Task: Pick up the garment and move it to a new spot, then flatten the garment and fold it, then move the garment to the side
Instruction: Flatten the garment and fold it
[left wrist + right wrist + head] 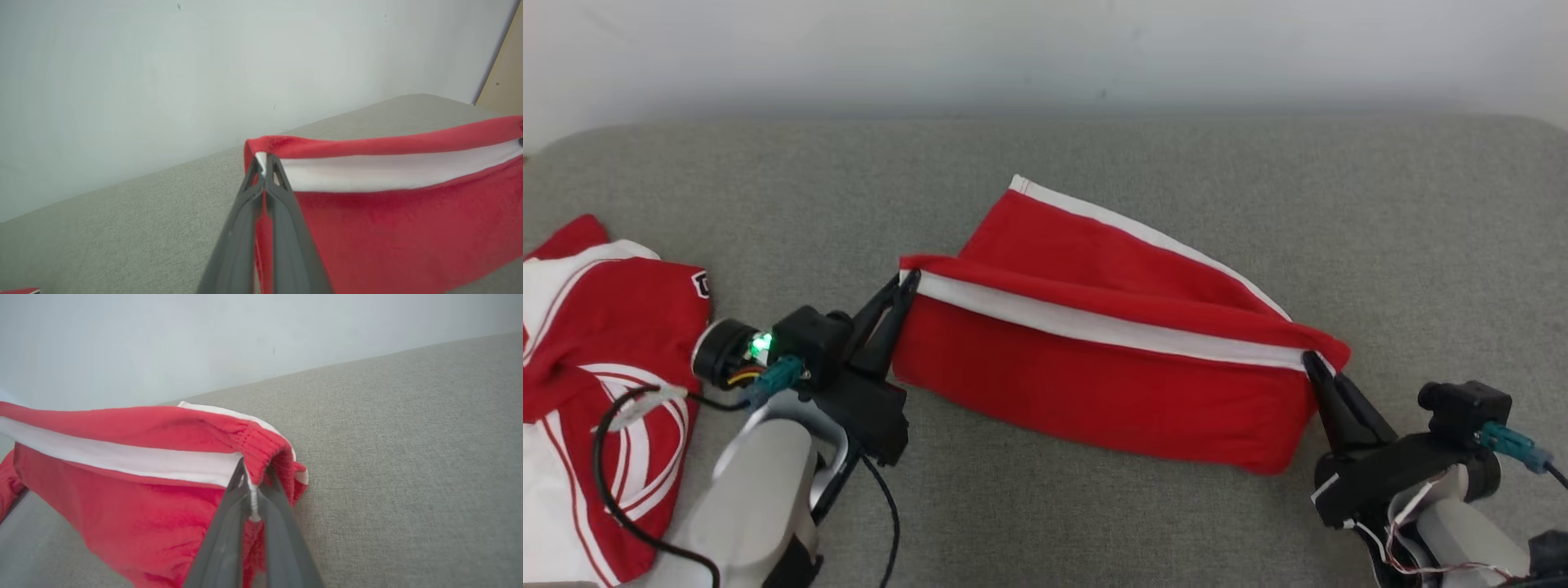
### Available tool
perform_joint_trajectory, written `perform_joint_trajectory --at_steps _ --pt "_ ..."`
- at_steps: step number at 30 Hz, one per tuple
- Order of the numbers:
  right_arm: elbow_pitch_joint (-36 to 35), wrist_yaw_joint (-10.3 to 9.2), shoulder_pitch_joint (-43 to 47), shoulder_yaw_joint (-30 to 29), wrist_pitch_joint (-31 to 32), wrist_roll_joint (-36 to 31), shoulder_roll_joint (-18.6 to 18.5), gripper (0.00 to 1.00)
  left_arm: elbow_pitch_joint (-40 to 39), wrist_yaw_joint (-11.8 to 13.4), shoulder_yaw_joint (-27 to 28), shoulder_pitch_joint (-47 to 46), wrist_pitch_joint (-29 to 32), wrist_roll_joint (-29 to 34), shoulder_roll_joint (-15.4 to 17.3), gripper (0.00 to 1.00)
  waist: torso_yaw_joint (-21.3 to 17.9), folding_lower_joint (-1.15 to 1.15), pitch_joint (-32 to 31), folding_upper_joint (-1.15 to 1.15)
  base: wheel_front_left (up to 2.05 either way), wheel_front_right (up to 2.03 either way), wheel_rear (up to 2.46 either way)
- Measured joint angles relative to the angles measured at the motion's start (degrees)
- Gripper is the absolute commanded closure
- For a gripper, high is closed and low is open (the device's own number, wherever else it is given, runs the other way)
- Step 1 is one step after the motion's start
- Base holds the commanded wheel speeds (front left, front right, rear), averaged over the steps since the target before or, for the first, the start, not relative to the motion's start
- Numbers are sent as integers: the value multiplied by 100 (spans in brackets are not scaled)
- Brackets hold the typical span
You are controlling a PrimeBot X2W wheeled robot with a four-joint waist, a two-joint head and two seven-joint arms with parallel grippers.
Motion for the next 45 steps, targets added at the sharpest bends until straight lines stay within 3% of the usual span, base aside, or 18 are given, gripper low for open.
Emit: perform_joint_trajectory --at_steps 4,15,19,31,32,33,34,35,36,43,45 --pt "44 -1 -327 -31 1 21 253 100 443 0 -100 -558 0 101 121 100 -136 0 332 0 0 0 0" --pt "218 -1 -975 -497 0 -270 673 100 1141 104 -29 -1794 0 332 1 100 -557 0 1165 0 0 0 0" --pt "198 -1 -1288 -556 0 -291 973 100 1514 92 -194 -2332 0 517 153 100 -753 0 1518 1 0 0 0" --pt "229 -1 -1405 -998 0 -683 1457 100 1894 193 -209 -2880 0 544 252 100 -1264 -1 2016 1 0 0 0" --pt "227 -1 -1409 -972 0 -728 1492 100 1954 210 -199 -2916 0 543 270 92 -1301 -1 2037 1 0 0 0" --pt "220 -1 -1415 -958 0 -736 1528 82 2003 212 -191 -2934 0 536 283 82 -1336 -1 2054 0 0 0 0" --pt "201 -1 -1421 -960 0 -769 1561 50 2031 229 -179 -2943 0 525 293 61 -1369 -1 2069 0 0 0 0" --pt "178 -1 -1424 -977 0 -784 1595 11 2047 236 -168 -2953 0 502 303 31 -1401 -1 2080 0 0 0 0" --pt "159 -1 -1425 -981 0 -784 1617 0 2069 236 -165 -2972 0 497 307 0 -1428 -1 2088 0 0 0 0" --pt "100 -1 -1352 -1212 1 -1182 1575 0 1993 358 -38 -2846 0 385 261 0 -1442 -1 2007 0 0 0 0" --pt "107 -1 -1232 -1435 0 -1564 1527 0 1891 367 14 -2682 0 248 218 0 -1405 -1 1936 0 0 0 0"
